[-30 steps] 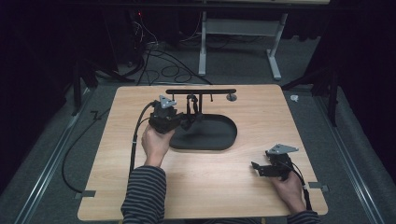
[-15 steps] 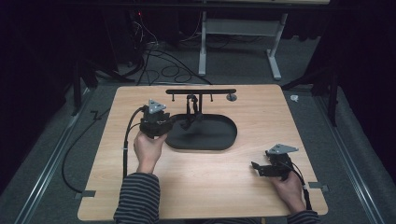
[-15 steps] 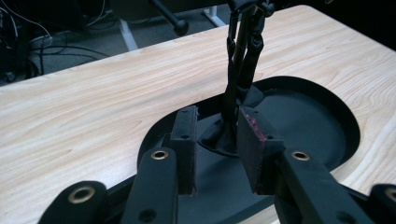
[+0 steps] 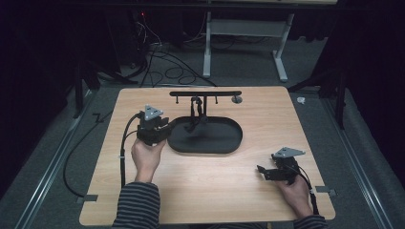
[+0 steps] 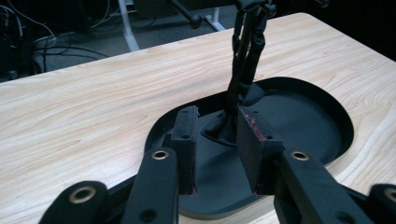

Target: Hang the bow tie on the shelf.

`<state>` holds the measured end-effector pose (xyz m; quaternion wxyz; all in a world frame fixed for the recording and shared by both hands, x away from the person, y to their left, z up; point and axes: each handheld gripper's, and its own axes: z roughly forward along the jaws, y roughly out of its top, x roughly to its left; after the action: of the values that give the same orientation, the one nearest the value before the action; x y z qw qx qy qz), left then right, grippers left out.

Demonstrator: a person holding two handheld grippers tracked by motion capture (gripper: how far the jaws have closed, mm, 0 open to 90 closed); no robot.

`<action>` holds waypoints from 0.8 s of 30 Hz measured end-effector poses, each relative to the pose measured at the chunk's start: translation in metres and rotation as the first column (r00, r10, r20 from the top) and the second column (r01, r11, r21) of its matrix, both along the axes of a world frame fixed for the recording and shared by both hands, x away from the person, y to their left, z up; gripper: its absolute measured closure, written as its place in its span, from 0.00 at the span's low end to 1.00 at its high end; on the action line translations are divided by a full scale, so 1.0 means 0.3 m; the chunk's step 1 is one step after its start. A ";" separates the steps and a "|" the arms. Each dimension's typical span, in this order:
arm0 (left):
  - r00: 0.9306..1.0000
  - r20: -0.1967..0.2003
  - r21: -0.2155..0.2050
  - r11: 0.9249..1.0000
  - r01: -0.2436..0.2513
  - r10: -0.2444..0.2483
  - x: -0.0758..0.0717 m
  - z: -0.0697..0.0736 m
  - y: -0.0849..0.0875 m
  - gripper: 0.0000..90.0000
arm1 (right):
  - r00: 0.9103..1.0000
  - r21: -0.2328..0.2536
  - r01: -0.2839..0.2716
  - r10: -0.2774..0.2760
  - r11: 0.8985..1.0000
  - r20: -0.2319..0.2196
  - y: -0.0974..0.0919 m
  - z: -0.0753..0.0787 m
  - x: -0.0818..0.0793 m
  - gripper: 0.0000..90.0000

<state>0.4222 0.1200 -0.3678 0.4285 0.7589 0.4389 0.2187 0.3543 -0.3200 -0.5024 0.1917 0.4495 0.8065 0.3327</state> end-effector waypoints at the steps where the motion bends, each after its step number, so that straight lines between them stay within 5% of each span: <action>1: 1.000 0.001 0.001 1.000 -0.002 0.002 -0.001 0.000 0.002 0.76 | 1.000 0.000 0.000 0.000 1.000 0.000 0.000 0.000 0.000 0.23; 24: 1.000 0.018 -0.042 0.999 -0.021 0.022 -0.065 -0.012 0.065 0.74 | 1.000 0.000 0.000 0.000 1.000 0.000 0.000 0.000 0.000 0.23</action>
<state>0.4026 0.1395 -0.3715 0.4460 0.7428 0.4475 0.2213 0.3543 -0.3199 -0.5024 0.1917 0.4497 0.8064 0.3328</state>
